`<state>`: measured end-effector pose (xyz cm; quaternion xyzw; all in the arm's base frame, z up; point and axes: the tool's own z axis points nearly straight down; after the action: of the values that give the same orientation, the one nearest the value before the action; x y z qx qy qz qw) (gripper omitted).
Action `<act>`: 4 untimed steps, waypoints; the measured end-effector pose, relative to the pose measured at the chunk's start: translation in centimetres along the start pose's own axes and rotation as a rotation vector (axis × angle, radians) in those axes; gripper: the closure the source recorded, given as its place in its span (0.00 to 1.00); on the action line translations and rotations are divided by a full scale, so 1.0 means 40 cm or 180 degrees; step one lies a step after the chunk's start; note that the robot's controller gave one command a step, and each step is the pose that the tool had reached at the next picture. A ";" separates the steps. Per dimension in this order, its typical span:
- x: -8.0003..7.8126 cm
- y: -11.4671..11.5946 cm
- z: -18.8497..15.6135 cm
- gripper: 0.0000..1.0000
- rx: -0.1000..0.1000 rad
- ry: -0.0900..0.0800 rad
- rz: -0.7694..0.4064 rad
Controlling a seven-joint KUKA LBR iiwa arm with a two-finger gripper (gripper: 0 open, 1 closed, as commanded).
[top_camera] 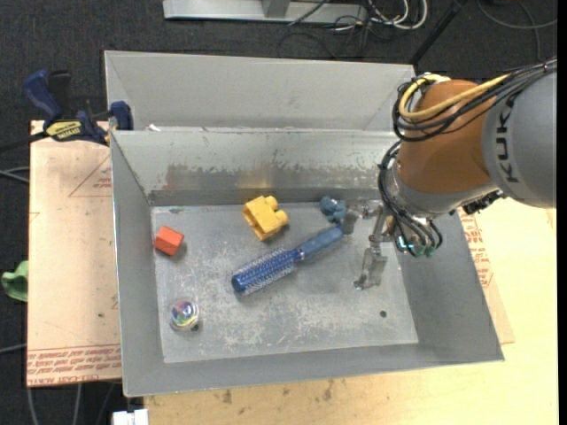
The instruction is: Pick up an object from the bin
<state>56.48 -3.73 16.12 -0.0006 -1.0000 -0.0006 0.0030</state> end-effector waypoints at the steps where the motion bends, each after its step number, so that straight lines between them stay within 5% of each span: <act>1: -0.104 0.184 0.231 0.00 -0.0001 -0.0016 -0.1044; 3: -0.061 0.212 0.085 0.00 0.0006 -0.0033 -0.1402; 4: -0.070 0.213 0.237 0.00 0.0002 -0.0008 -0.1560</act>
Offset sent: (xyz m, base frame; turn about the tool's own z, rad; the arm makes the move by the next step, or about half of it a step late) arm 0.0416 0.0719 -0.0912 -0.3287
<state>59.26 4.80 6.64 0.2420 -0.9703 -0.0009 0.0016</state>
